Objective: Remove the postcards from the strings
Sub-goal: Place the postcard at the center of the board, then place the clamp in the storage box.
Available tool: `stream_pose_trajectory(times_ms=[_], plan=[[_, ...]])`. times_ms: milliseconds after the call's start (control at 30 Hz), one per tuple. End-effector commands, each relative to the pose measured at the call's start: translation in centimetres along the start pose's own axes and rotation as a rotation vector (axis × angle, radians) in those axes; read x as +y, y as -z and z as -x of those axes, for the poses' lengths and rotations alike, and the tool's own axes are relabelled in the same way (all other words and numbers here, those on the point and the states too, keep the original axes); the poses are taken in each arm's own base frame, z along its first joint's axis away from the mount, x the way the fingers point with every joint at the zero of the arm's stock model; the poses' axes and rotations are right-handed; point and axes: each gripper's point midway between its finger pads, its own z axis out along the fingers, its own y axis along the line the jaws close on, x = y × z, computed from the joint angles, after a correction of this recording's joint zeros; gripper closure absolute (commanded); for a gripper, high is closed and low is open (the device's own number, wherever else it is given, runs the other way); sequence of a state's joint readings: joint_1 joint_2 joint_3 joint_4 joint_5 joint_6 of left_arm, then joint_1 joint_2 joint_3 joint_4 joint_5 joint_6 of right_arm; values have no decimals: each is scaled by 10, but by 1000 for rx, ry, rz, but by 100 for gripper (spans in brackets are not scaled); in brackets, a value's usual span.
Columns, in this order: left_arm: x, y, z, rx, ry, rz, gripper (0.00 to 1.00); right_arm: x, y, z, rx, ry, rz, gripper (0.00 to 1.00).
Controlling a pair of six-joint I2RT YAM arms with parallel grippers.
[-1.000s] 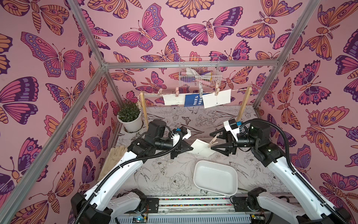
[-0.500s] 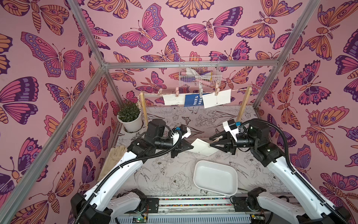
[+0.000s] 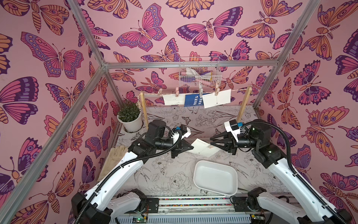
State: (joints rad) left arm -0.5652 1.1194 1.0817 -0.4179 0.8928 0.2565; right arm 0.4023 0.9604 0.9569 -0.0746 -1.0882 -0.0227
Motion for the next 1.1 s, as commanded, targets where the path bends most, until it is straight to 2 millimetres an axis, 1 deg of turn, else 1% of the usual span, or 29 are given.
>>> stream_pose_trajectory(times_ms=[0, 67, 133, 233, 300, 333, 367, 433, 500, 567, 700, 767, 833, 900, 967, 1067], plan=[[0, 5, -3, -4, 11, 30, 100, 0, 1, 7, -24, 37, -30, 80], [1, 8, -9, 9, 31, 53, 100, -5, 3, 9, -30, 53, -76, 77], [1, 12, -19, 21, 68, 77, 100, -13, 6, 11, -37, 71, -149, 77], [4, 22, -27, 16, 119, 140, 100, -24, 14, 14, -57, 89, -253, 76], [13, 31, -31, 3, 155, 235, 100, -29, 16, 9, -50, 57, -292, 75], [18, 37, -32, -4, 177, 289, 100, -31, 16, 3, -21, 20, -301, 75], [25, 44, -35, -11, 206, 346, 100, -32, 15, -6, 15, -18, -303, 75], [30, 58, -40, -27, 283, 419, 100, -28, 9, -27, 99, -102, -292, 75], [32, 67, -48, -28, 385, 465, 100, -19, 1, -50, 187, -174, -271, 75], [30, 71, -60, -20, 496, 477, 100, -5, -7, -73, 277, -223, -246, 75], [30, 71, -95, 0, 738, 520, 100, 23, -20, -128, 465, -328, -213, 75], [29, 72, -111, 11, 829, 539, 100, 32, -23, -152, 540, -381, -215, 76], [30, 75, -126, 30, 890, 574, 100, 40, -24, -171, 599, -427, -212, 76], [33, 83, -146, 70, 934, 646, 100, 41, -23, -191, 639, -479, -231, 76], [35, 88, -160, 92, 964, 694, 100, 35, -20, -209, 669, -513, -275, 76], [39, 89, -173, 100, 1002, 727, 100, 27, -20, -232, 708, -545, -318, 76]])
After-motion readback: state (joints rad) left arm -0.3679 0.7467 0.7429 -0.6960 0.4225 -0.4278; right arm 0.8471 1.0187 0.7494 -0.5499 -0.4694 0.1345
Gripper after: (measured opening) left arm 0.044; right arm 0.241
